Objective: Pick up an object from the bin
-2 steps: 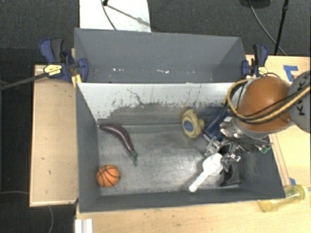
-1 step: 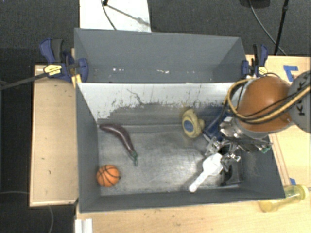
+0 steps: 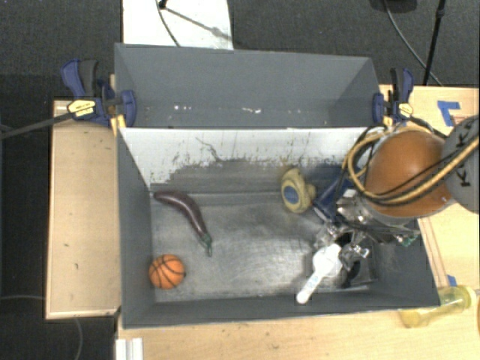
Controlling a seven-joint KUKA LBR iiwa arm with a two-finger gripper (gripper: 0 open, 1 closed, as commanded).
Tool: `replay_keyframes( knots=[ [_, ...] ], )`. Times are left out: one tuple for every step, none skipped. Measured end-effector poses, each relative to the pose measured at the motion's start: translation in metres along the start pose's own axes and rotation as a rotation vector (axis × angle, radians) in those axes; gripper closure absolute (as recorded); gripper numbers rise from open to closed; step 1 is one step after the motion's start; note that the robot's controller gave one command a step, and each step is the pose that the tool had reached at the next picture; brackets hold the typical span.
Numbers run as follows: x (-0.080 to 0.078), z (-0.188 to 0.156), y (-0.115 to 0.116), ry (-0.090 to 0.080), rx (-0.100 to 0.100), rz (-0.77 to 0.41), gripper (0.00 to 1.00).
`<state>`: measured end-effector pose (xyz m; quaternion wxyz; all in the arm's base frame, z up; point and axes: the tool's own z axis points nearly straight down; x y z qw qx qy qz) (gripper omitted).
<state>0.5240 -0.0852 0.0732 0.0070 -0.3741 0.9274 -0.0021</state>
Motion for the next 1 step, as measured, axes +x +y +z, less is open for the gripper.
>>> replay_keyframes(
  knots=[
    [0.0215, -0.0019, 0.0169, -0.023, 0.005, -0.142, 1.0]
  ],
)
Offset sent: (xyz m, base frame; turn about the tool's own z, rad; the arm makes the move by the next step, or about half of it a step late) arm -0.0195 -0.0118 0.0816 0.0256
